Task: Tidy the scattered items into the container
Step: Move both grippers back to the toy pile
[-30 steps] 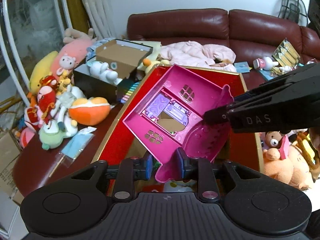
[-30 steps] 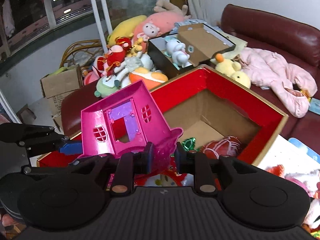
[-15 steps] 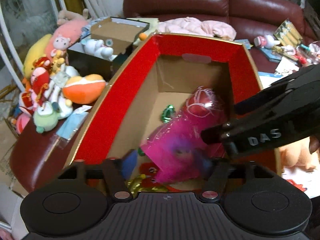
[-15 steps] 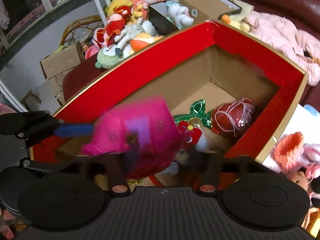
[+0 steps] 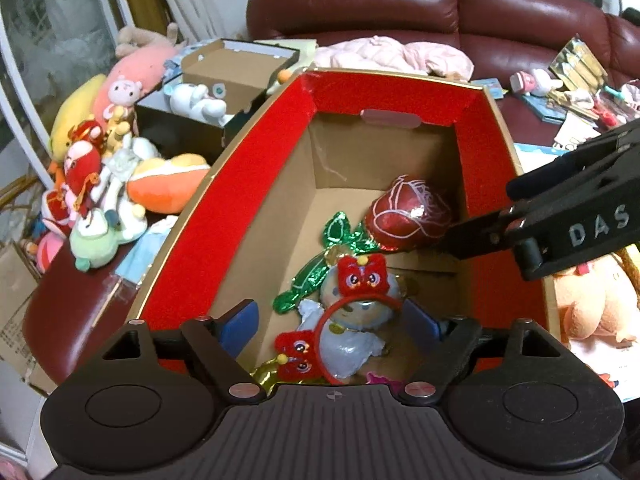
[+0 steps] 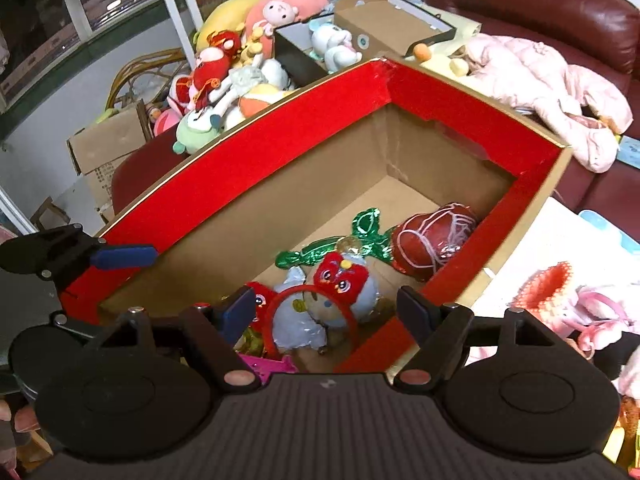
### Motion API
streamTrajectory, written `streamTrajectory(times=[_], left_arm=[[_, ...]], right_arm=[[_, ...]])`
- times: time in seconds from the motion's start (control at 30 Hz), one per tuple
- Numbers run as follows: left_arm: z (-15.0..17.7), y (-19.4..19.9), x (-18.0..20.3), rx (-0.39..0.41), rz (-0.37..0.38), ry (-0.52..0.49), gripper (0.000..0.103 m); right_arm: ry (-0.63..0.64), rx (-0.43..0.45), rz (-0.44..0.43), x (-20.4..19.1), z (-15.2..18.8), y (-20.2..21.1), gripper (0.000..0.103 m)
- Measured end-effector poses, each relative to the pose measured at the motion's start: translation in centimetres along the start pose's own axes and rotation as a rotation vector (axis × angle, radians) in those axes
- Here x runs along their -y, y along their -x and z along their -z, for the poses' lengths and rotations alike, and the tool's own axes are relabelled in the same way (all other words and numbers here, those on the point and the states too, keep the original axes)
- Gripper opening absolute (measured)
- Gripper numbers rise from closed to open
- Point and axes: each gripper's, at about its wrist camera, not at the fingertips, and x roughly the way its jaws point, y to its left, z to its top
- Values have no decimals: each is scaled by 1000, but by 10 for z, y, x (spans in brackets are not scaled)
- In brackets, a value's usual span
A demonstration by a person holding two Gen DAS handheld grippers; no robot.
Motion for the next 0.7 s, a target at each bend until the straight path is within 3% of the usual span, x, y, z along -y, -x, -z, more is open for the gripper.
streamTrajectory(times=[0.37, 0.7], left_arm=[[-9, 11, 26, 38, 10, -56, 90], [-18, 29, 40, 78, -46, -66, 92]], right_arm=[[-55, 59, 31, 28, 7, 26, 81], [-116, 93, 48, 51, 24, 49, 83]])
